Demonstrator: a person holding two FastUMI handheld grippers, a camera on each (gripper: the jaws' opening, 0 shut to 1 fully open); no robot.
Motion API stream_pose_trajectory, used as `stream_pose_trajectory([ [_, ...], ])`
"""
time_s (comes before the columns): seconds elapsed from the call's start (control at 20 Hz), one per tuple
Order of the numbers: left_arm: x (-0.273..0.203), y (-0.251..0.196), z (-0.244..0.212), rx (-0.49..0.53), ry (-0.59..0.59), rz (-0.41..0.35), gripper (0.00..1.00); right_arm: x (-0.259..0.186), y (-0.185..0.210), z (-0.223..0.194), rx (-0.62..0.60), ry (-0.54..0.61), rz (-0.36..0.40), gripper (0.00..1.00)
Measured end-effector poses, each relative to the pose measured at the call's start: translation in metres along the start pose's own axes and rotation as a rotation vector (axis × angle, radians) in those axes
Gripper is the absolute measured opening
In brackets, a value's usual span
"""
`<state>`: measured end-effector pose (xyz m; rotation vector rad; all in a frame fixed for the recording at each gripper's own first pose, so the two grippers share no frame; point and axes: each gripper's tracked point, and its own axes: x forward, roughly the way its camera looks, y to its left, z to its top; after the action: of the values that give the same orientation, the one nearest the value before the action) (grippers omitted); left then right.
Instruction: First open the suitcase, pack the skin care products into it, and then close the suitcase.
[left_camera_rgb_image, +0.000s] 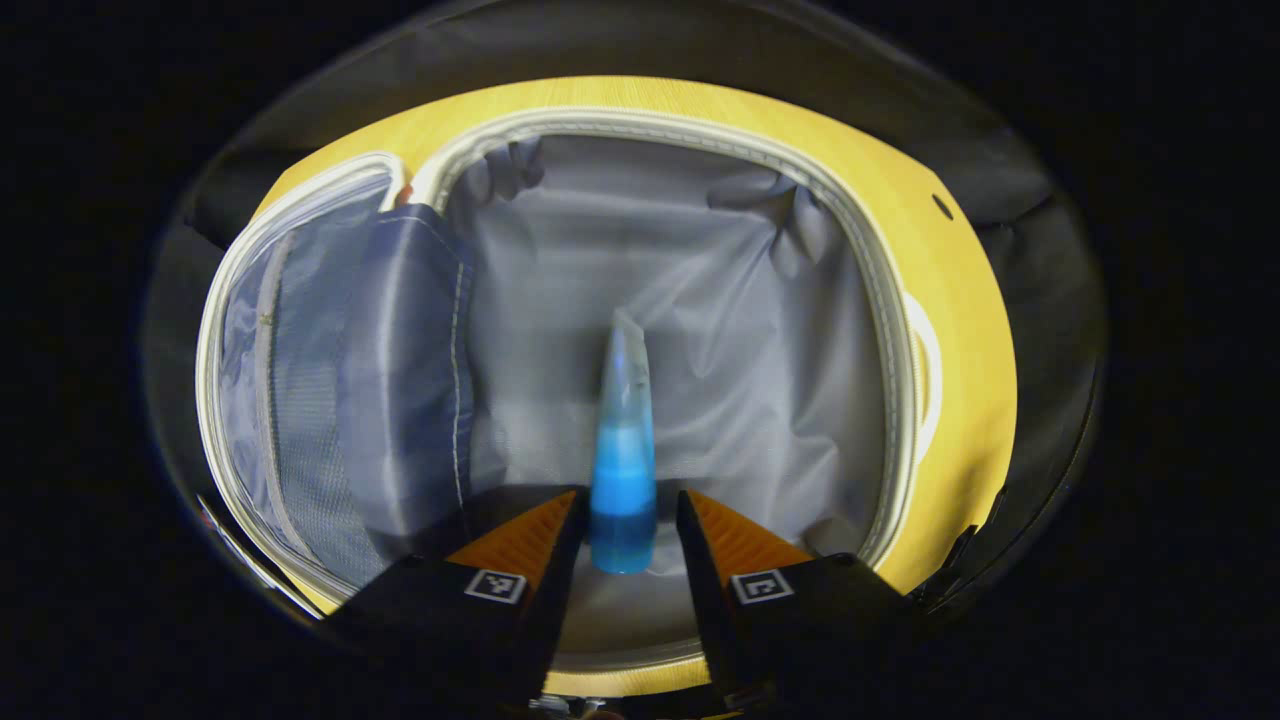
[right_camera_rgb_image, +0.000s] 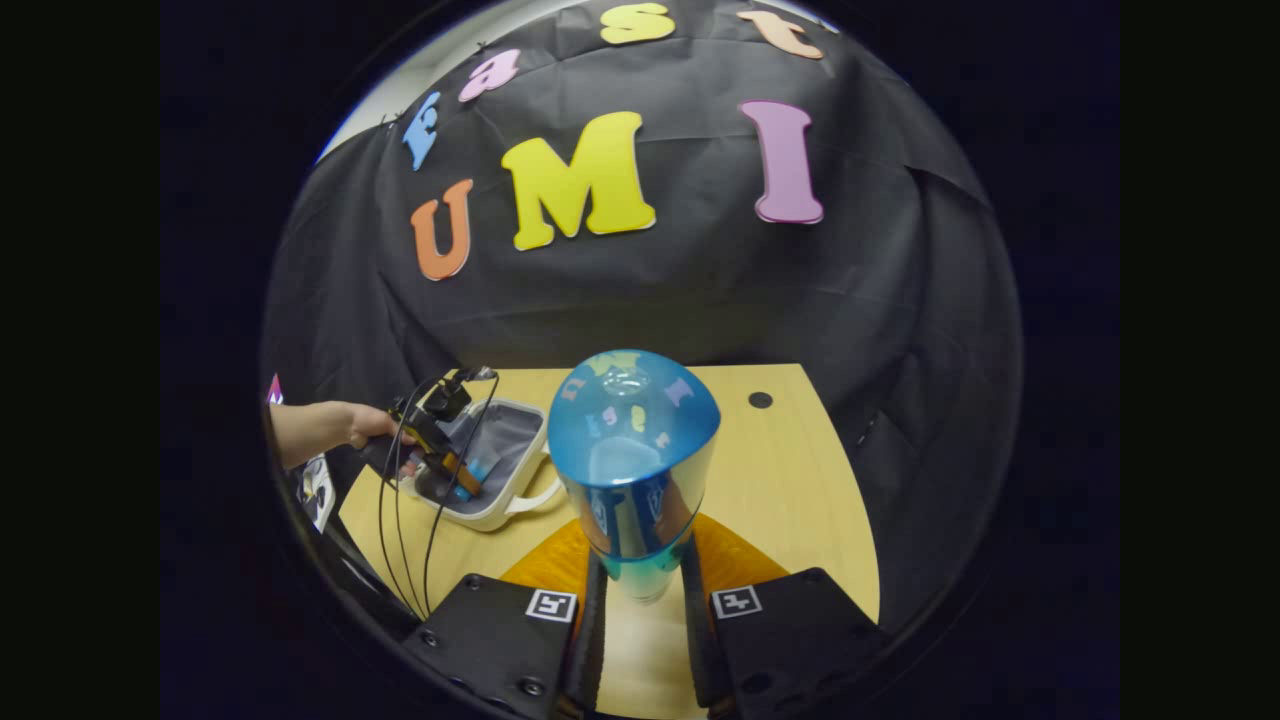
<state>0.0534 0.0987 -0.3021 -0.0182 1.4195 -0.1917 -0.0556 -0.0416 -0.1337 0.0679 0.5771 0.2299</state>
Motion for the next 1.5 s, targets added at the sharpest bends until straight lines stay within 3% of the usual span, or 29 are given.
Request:
stream_pose_trajectory([
  [0.05, -0.010, -0.001, 0.000, -0.017, -0.044, -0.004, 0.57, 0.007, 0.011, 0.003, -0.008, 0.005, 0.030, 0.32],
  [0.1, -0.023, -0.002, 0.003, -0.036, -0.105, -0.015, 0.77, 0.014, 0.024, 0.007, -0.015, 0.008, 0.061, 0.33],
  [0.3, -0.091, 0.002, 0.002, -0.113, -0.426, -0.023, 0.97, 0.051, 0.084, 0.025, -0.058, 0.017, 0.176, 0.33],
  [0.5, -0.169, 0.011, -0.014, -0.182, -0.743, -0.006, 0.97, 0.097, 0.152, 0.035, -0.088, 0.065, 0.287, 0.32],
  [0.75, -0.221, 0.029, -0.084, -0.284, -0.905, 0.079, 0.99, 0.178, 0.229, 0.003, -0.077, 0.250, 0.367, 0.33],
  [0.9, -0.232, 0.033, -0.118, -0.335, -0.936, 0.091, 0.98, 0.232, 0.255, -0.043, -0.082, 0.415, 0.358, 0.33],
  [1.1, -0.229, 0.048, -0.155, -0.439, -0.918, 0.104, 0.98, 0.268, 0.255, -0.089, 0.065, 0.615, 0.279, 0.33],
  [1.35, -0.234, 0.065, -0.175, -0.542, -0.920, 0.122, 0.98, 0.291, 0.258, -0.115, 0.284, 0.719, 0.158, 0.32],
  [1.5, -0.240, 0.071, -0.175, -0.556, -0.945, 0.146, 0.98, 0.293, 0.254, -0.121, 0.297, 0.746, 0.098, 0.32],
])
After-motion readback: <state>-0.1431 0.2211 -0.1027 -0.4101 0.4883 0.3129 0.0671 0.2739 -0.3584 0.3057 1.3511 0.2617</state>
